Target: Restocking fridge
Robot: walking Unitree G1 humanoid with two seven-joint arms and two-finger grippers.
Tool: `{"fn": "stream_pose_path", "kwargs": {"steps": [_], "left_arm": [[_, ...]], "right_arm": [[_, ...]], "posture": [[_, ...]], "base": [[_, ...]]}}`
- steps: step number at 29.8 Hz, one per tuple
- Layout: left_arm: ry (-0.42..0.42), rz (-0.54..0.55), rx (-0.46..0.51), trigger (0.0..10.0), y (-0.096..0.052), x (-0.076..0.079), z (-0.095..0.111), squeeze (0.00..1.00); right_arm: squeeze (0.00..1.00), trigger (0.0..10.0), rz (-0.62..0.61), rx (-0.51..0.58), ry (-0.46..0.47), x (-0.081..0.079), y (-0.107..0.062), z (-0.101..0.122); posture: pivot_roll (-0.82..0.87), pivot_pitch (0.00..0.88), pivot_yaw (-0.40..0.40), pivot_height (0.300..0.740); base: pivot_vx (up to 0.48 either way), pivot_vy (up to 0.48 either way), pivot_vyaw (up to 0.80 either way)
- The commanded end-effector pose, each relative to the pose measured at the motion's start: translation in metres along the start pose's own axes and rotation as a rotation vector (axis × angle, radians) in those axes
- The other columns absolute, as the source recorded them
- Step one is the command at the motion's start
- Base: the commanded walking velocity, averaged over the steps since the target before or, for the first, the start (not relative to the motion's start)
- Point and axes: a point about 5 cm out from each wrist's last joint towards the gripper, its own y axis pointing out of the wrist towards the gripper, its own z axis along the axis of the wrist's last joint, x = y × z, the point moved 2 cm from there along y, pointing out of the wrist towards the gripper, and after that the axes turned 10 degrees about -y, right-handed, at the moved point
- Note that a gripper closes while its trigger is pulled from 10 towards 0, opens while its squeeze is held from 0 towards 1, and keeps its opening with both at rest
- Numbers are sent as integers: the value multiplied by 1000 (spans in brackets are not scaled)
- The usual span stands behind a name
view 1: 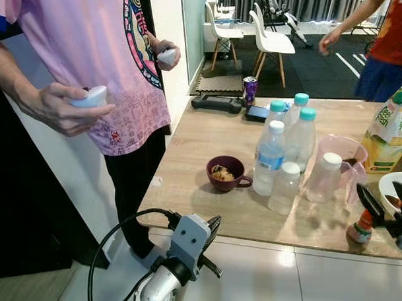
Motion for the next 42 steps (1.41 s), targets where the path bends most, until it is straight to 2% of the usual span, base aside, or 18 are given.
{"fn": "stream_pose_path", "kwargs": {"steps": [1,11,15,16,18,23,26,42], "left_arm": [[5,-3,-6,10000,-2,-2,0,0],[2,-4,-6,10000,-2,0,-1,0],[3,-4,-6,10000,-1,-1,-1,0],[3,-4,-5,10000,-1,-1,0,0],[3,-4,-4,10000,-1,-1,0,0],[4,-6,-4,10000,0,-1,0,0],[4,-9,-4,10000,0,0,0,0],[5,-8,-3,10000,0,1,-1,0]], "right_arm": [[125,10000,9,-24,-21,0,-6,-6],[114,10000,72,-101,-62,-22,-14,-31],[106,10000,51,-110,-55,-29,-14,-38],[20,10000,10,-107,-36,-35,-11,-42],[0,10000,-5,-102,-26,-38,-9,-43],[0,10000,-19,-89,-11,-47,-4,-43],[0,10000,-43,-79,-13,-58,3,-46],[0,10000,-117,-92,-44,-58,13,-50]], "posture": [[45,116,47,740],[43,117,45,740],[43,117,45,740],[45,112,46,740],[45,112,46,740],[44,109,46,740],[47,106,45,740],[45,92,41,740]], "base": [[0,0,0],[0,0,0],[0,0,0],[0,0,0],[0,0,0],[0,0,0],[0,0,0],[0,0,0]]}}
